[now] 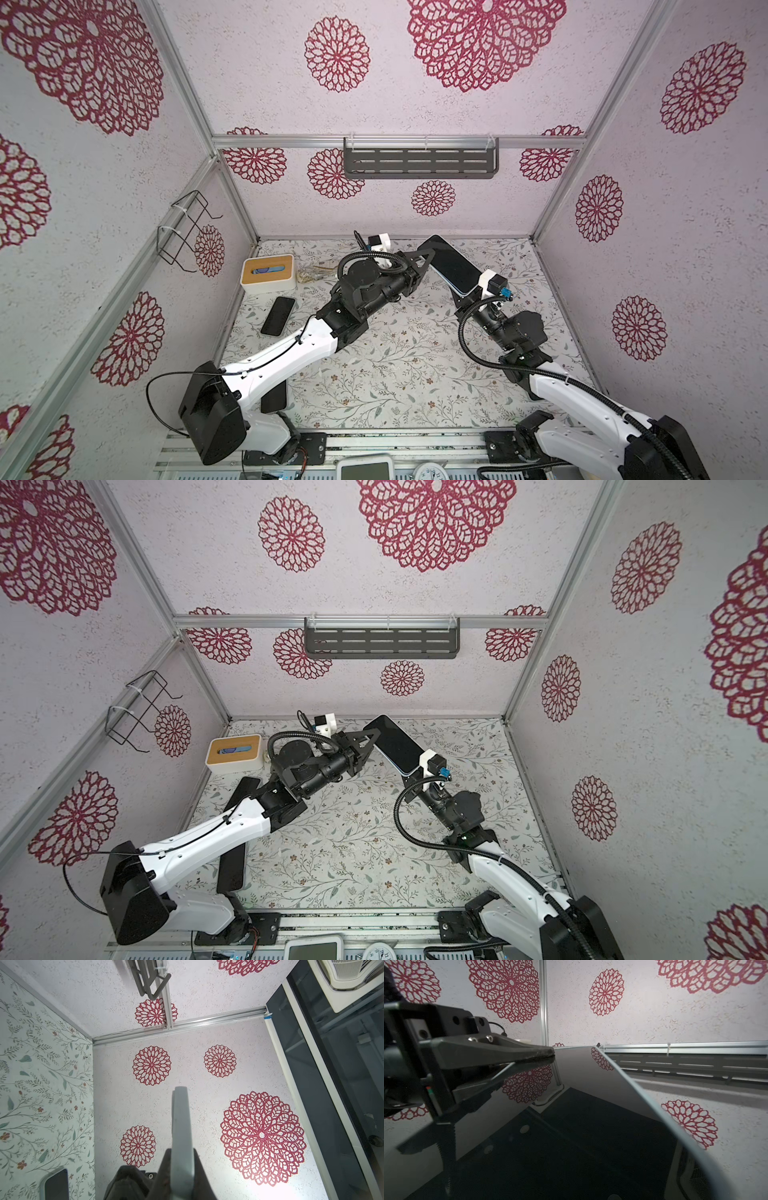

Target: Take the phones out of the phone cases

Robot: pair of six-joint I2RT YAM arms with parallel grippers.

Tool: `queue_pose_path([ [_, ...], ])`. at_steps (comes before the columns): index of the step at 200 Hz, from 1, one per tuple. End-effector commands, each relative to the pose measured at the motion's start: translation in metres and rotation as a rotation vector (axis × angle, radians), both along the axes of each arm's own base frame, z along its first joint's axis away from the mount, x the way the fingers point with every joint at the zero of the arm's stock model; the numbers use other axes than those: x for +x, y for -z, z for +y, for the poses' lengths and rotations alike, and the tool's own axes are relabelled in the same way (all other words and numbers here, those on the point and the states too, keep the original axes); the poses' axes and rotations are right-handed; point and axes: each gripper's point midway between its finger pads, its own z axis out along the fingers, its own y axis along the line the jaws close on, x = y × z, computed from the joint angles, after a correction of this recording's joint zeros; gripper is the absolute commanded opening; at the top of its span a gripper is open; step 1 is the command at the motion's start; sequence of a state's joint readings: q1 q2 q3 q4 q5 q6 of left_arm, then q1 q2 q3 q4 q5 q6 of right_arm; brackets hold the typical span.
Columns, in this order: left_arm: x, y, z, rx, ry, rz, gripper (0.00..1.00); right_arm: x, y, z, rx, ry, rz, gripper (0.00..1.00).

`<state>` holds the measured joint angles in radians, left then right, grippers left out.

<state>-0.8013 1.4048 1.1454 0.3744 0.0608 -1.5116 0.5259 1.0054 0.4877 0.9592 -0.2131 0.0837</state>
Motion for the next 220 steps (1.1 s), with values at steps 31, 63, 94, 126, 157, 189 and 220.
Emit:
queue_pose_path([
  [31, 0.002, -0.048, 0.068, -0.007, -0.034, -0.125, 0.00, -0.032, -0.008, -0.013, 0.025, -0.037, -0.072, 0.43],
  [63, -0.006, -0.064, 0.106, 0.166, 0.120, -0.243, 0.00, -0.038, 0.002, -0.008, 0.013, -0.108, 0.045, 0.70],
  [94, -0.042, -0.051, 0.104, 0.399, 0.394, -0.390, 0.00, -0.032, -0.010, 0.016, 0.015, -0.291, 0.241, 0.79],
  [126, -0.055, -0.043, 0.118, 0.659, 0.441, -0.492, 0.00, -0.045, -0.027, 0.046, -0.054, -0.515, 0.315, 0.90],
  [157, -0.055, -0.057, 0.116, 0.649, 0.471, -0.574, 0.00, -0.061, -0.034, 0.059, -0.110, -0.642, 0.314, 0.85],
  [189, -0.054, -0.062, 0.111, 0.631, 0.497, -0.646, 0.00, -0.084, -0.035, 0.074, -0.123, -0.775, 0.311, 0.80],
  [220, -0.061, -0.069, 0.105, 0.605, 0.524, -0.715, 0.00, -0.087, -0.029, 0.085, -0.137, -0.811, 0.329, 0.71],
])
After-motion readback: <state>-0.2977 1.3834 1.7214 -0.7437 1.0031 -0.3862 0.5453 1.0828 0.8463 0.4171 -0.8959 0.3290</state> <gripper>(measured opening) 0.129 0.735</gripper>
